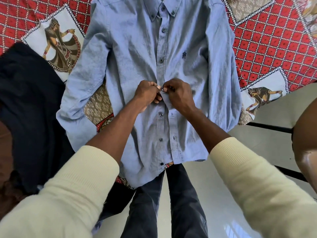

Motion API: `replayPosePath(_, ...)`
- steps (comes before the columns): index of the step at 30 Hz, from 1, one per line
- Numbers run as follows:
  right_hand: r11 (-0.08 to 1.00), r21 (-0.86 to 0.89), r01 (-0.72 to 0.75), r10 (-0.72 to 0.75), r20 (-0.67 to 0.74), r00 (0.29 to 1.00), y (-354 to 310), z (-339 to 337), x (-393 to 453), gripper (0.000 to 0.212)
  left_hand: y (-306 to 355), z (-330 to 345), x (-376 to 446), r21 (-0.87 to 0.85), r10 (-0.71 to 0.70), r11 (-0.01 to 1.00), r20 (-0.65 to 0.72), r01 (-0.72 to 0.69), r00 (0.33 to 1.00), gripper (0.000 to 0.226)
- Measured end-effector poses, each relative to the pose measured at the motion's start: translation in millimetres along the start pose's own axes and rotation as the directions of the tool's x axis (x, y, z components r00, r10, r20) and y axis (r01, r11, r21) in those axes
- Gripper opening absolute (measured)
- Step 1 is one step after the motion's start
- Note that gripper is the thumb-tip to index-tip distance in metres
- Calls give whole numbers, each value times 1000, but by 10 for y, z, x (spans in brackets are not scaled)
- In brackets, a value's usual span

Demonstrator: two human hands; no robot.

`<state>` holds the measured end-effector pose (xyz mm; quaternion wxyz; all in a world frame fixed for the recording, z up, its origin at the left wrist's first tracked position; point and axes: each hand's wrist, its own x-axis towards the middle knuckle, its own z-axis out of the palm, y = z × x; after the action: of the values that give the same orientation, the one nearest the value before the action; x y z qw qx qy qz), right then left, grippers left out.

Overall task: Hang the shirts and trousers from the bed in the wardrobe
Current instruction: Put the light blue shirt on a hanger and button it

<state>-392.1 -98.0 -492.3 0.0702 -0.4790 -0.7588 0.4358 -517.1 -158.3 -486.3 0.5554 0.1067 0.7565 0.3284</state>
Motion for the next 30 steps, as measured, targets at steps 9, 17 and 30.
replayPosePath(9,993,-116,-2,-3,-41,999,124,-43,282,11,9,-4,54,532,410,801,-156,-273,899,10)
replayPosePath(17,999,-43,21,-32,-290,956,-11,323,-853,11,-622,168,-520,54,235,971,-385,-233,892,26)
replayPosePath(30,852,-522,-31,-94,-212,973,184,593,-1020,21,-1064,433,-659,164,229,970,-379,-178,897,19)
